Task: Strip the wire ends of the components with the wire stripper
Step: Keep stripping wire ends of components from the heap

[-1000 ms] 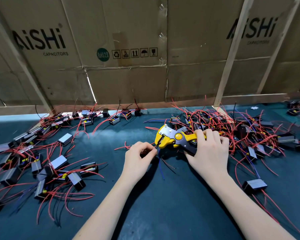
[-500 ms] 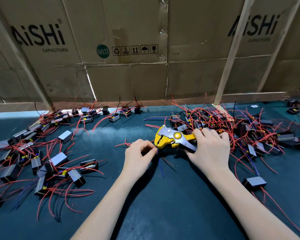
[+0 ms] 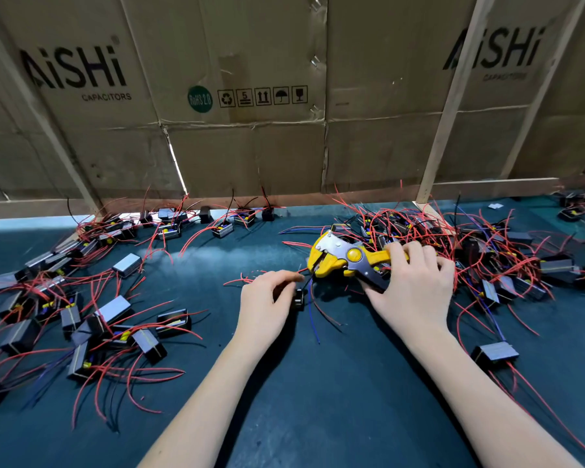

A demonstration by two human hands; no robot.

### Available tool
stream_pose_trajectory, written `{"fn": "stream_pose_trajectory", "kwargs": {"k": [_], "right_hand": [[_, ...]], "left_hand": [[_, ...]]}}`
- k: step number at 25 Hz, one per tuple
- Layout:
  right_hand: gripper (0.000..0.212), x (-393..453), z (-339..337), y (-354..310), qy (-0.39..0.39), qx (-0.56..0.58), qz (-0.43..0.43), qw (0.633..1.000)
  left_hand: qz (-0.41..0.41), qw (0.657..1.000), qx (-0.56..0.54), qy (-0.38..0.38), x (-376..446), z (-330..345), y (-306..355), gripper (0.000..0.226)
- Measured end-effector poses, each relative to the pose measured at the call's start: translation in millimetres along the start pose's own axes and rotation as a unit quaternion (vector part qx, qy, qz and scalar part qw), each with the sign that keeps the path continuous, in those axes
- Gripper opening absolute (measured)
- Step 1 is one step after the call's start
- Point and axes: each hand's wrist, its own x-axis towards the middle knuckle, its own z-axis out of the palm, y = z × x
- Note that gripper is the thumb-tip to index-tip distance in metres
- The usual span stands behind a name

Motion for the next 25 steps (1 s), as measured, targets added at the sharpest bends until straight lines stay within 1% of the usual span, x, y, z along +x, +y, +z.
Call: {"fn": "stream_pose_trajectory", "kwargs": {"k": [3,6,11,13,16,25], "right_hand": [[0.059,2,1,8,0.004,0.021,0.046,0.999],[0.061,2,2,14,0.001,0.032,0.059,0.998],[0.059,1,0,10,-0.005,0.011,0.026,1.000],[0.056,1,-2,8,-0.001,-0.003,0.000,1.000],[0.056,1,-5,5,-0.003,-0.020,-0.031,0.999],[0.059,0,-10,-2,-0.031,-0.035,-0.015,0.999]], "left_hand": [[0.017,0.998,0.068,0.001,1,1,2,0.022],[0.034,0.993,0.115,-0.011,1,2,4,0.024],[0.023,0.995,0.089,-0.024,0,1,2,0.024],[0.029,0.996,0.084,-0.014,1,2,-1,0.021],[0.024,0.997,0.068,0.002,2,4,-5,0.018],[0.028,0.999,0.045,0.002,3,2,-5,0.016]]}}
